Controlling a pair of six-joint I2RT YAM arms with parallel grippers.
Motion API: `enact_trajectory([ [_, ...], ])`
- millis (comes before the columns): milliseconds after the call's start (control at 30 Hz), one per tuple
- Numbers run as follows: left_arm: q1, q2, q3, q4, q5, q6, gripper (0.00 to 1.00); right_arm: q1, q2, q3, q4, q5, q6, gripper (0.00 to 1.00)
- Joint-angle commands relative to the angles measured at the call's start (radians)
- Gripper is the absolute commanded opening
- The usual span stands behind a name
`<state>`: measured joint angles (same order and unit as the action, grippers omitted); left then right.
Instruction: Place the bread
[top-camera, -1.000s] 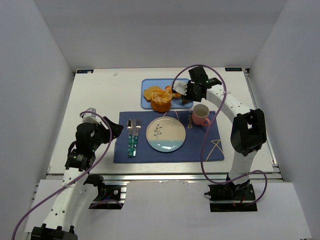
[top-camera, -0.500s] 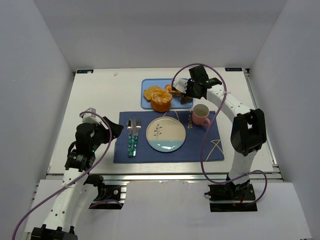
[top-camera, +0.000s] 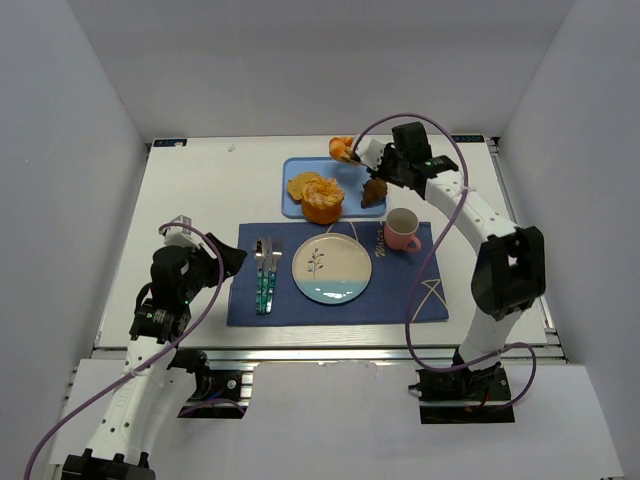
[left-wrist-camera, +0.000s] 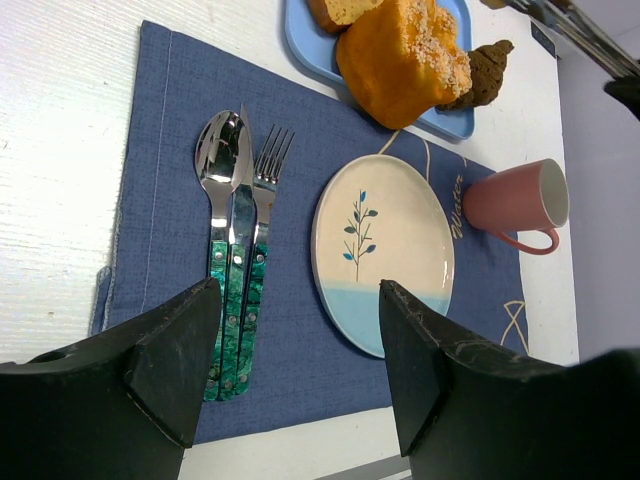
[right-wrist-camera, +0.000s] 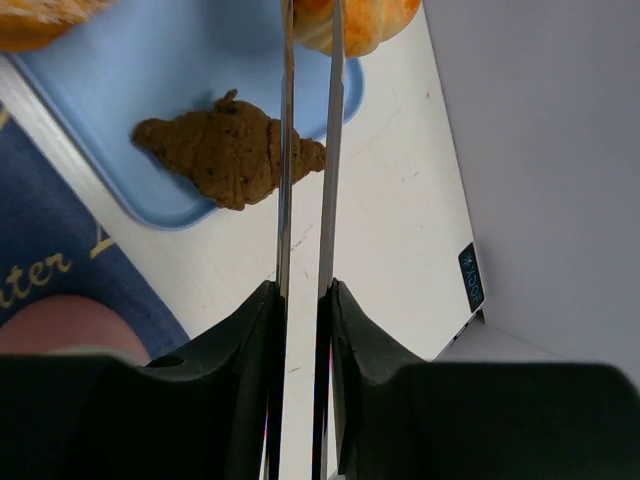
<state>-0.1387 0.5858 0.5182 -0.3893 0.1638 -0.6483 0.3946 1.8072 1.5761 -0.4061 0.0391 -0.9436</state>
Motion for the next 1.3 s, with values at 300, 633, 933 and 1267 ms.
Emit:
enact_trajectory([
  [300,0.004,-0.027,0.014,-0.002,-0.010,-0.011,0.74,0.007,-0.535,-0.410,0.043,-0.407,-0.056,0.10],
  [633,0.005,-0.058,0.006,-0.009,-0.006,-0.024,0.74,0.168,-0.785,-0.649,-0.214,-0.413,-0.126,0.11],
  [933,0.004,-0.109,-0.006,-0.037,-0.015,-0.034,0.74,0.247,-0.779,-0.749,-0.197,-0.297,-0.058,0.17],
  [1267,0.004,-0.119,-0.009,-0.040,-0.020,-0.037,0.74,0.254,-0.809,-0.775,-0.203,-0.280,-0.064,0.61],
])
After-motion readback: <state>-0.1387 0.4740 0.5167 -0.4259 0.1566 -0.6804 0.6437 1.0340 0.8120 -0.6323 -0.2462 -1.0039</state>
